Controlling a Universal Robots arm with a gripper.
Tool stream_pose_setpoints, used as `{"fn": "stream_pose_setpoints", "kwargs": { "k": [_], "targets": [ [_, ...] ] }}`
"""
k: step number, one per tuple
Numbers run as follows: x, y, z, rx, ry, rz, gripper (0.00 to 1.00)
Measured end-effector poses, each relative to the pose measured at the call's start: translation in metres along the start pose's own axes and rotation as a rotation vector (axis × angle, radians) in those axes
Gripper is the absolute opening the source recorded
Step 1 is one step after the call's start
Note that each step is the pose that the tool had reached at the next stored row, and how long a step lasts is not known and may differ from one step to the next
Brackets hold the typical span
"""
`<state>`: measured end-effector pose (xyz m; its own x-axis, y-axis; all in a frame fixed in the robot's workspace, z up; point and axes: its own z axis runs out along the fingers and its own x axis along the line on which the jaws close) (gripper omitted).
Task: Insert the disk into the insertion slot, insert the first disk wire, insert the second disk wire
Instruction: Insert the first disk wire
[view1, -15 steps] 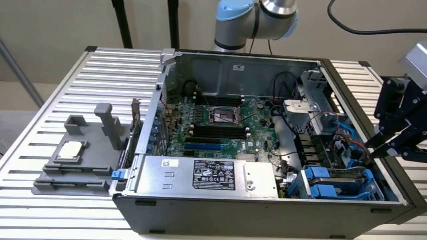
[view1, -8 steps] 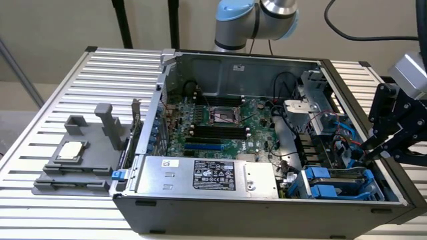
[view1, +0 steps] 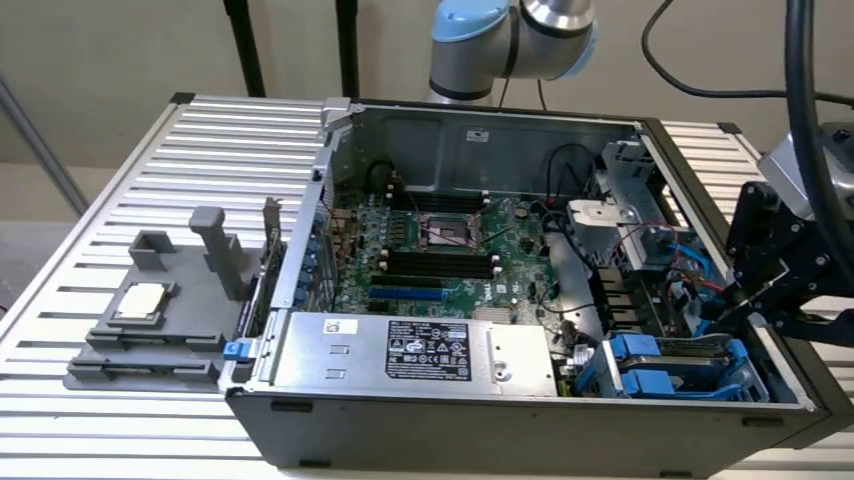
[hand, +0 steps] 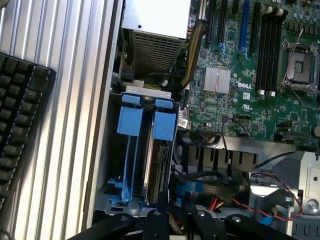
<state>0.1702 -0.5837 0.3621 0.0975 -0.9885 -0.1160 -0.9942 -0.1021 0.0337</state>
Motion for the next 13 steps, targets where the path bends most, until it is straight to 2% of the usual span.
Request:
{"fn": "stream_pose_setpoints", "kwargs": {
  "k": [4, 5, 6, 8, 13],
  "targets": [
    [-0.001, 0.0025, 0.0075, 0.0002, -0.0001, -0.002, 0.27],
    [-0.002, 0.0035, 0.0091, 0.0002, 0.0000, -0.002, 0.33],
    [-0.002, 0.0046, 0.0104, 0.0001, 0.0000, -0.004, 0.33],
    [-0.003, 0.0072, 0.0117, -0.0003, 0.0001, -0.007, 0.45],
    [-0.004, 0.0134, 0.0126, -0.0024, 0.0007, -0.026, 0.45]
  ]
}}
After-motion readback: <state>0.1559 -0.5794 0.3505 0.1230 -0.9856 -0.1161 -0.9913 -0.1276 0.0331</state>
